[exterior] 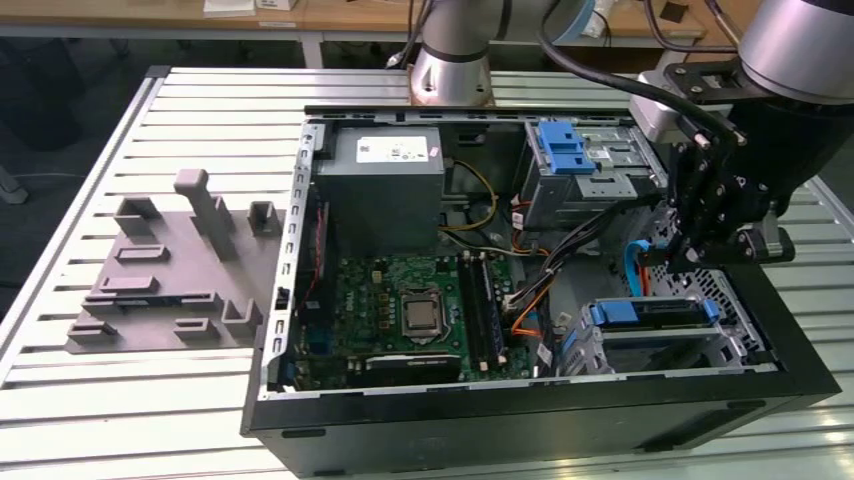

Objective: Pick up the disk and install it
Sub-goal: 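Insert the first disk wire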

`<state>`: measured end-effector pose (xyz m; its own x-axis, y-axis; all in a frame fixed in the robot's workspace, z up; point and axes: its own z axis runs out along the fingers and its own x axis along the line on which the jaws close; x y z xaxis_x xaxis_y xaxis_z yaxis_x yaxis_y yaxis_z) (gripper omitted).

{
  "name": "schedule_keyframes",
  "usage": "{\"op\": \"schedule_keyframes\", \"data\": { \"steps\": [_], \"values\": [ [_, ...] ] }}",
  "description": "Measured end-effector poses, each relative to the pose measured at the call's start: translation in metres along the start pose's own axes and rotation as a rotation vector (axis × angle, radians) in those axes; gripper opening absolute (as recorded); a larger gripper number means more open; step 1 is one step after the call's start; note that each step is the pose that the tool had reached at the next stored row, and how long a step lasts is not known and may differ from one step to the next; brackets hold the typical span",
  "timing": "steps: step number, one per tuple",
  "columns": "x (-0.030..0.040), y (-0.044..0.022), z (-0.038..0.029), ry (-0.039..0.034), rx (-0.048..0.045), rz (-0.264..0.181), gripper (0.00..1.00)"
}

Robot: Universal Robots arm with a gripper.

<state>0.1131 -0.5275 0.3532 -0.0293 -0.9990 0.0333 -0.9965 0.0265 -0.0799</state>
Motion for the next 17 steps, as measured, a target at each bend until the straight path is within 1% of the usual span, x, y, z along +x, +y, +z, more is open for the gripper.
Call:
{"op": "schedule_keyframes", "data": {
  "steps": [4,8,9,13,17],
  "values": [
    [-0.0001,0.0001,0.0002,0.0002,-0.0015,0.0,0.16],
    [-0.0001,-0.0001,0.0016,0.0003,-0.0206,0.0,0.16],
    [0.0004,-0.0001,0.002,0.0008,-0.0234,0.0,0.16],
    [0.0059,0.0,0.0052,-0.0006,-0.025,0.001,0.16],
    [0.0065,0.0,0.0057,-0.0027,-0.025,0.001,0.16]
  ]
}}
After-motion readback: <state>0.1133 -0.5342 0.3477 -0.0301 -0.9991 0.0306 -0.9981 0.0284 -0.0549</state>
